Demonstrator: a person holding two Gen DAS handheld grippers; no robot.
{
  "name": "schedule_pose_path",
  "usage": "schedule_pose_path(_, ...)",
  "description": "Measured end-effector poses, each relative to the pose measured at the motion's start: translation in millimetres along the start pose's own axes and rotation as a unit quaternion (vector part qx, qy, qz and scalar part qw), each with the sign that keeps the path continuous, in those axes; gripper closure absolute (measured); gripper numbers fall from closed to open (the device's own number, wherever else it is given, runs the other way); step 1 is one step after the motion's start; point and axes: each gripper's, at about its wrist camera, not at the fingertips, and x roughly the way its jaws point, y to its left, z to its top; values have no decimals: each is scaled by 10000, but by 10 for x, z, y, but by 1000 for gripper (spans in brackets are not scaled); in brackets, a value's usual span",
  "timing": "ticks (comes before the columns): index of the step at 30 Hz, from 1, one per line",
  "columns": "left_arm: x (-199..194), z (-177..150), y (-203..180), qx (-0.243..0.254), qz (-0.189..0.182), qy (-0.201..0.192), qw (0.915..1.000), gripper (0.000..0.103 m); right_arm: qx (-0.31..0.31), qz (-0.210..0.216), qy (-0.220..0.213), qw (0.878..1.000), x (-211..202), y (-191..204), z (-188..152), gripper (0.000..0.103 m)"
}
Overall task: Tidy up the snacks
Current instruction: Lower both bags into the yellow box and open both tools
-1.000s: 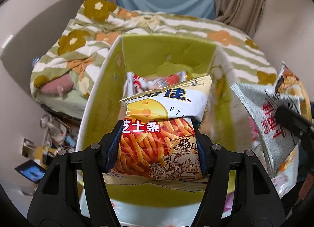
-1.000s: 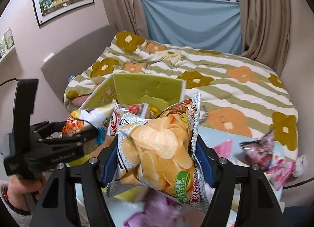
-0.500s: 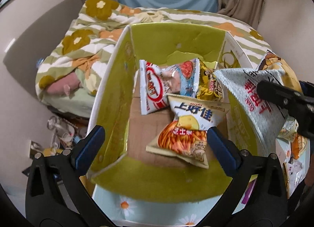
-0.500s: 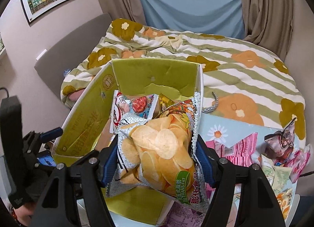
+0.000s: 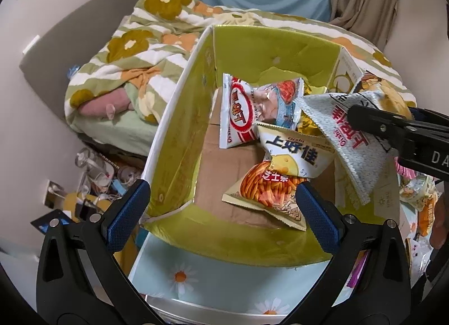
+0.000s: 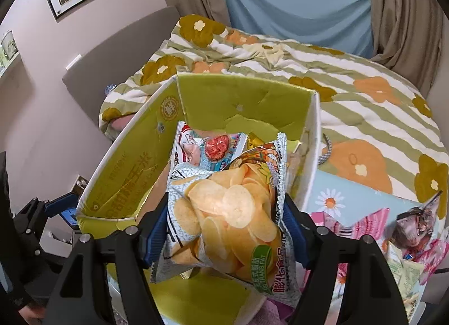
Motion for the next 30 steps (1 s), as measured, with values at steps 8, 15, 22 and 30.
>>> schedule_pose_path(8,128,-49,12,46,-22,105,9999,0,162,-72,-223,9996,49,-62,-14,0)
schedule_pose_path(15,108,-77,26,66,-104,132,9998,0,198,-143,-206,9995,-7,-83,-66,0)
schedule_pose_path(22,-145,-38,65,95,-127,-65,9999,0,277,-119,-401,9987,-242,-39,-75,0)
schedule_pose_path(30,-597,30,112,151,-279,-428,9986,0,339,-146,-743,9966,-760,40,-116,0)
